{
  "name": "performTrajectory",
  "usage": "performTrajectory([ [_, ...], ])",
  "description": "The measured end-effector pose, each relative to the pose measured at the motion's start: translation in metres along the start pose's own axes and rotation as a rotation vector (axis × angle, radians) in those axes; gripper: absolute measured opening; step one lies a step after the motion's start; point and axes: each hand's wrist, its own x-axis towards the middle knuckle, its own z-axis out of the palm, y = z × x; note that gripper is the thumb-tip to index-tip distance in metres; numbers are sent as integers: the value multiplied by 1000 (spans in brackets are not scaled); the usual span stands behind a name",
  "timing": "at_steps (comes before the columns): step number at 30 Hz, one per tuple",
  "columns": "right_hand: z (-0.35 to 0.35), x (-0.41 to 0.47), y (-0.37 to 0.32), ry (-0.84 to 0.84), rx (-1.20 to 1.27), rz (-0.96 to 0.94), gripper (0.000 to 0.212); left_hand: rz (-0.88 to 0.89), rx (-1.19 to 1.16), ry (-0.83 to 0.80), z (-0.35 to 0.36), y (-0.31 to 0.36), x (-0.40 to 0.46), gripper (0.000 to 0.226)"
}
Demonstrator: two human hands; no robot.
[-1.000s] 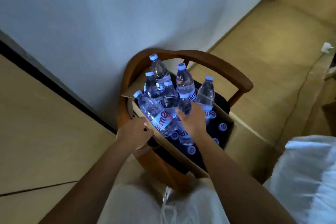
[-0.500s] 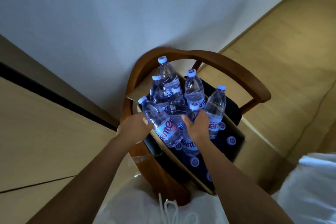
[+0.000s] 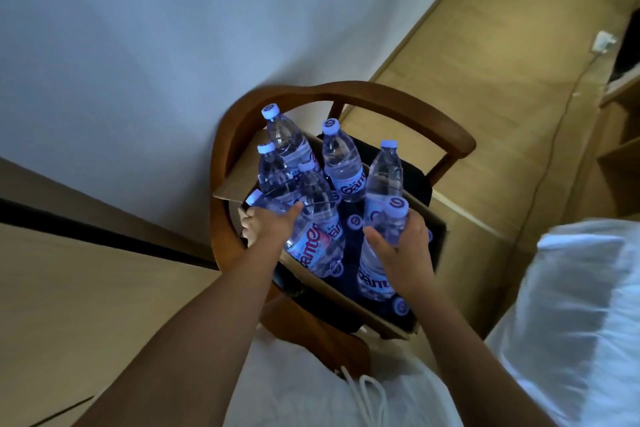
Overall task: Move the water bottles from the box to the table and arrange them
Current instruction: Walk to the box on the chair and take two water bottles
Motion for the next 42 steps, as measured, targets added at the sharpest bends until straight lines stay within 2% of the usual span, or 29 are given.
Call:
performTrajectory([
  [4,-3,-9,4,-20,17,0,54,75,-75,32,7,-7,-1,108],
  [8,-2,-11,3,-42,20,-10,54,256,-154,5,10,-14,-9,86],
  [12,-3,-9,-5,-78,-7,-145,49,368,-216,-52,10,-19,-26,74],
  [15,-4,-6,-11,-153,-49,-269,53,467,-309,30,4,-23,-44,64],
  [19,0,-6,-16,-278,-120,-470,53,511,-361,215,-21,-41,-76,61],
  [25,25,-33,-33,-462,-150,-758,41,373,-579,415,-66,-111,-138,59],
  [30,60,-100,-46,-745,-132,-920,43,222,-519,692,-90,-198,-206,61],
  [34,93,-178,-45,-982,-153,-1060,42,99,-515,879,-98,-277,-261,74],
  [37,111,-244,-41,-1137,-160,-1143,43,-50,-525,967,-102,-337,-303,67],
  [42,127,-356,-23,-1247,-161,-1214,43,-168,-554,1093,-105,-436,-380,62],
])
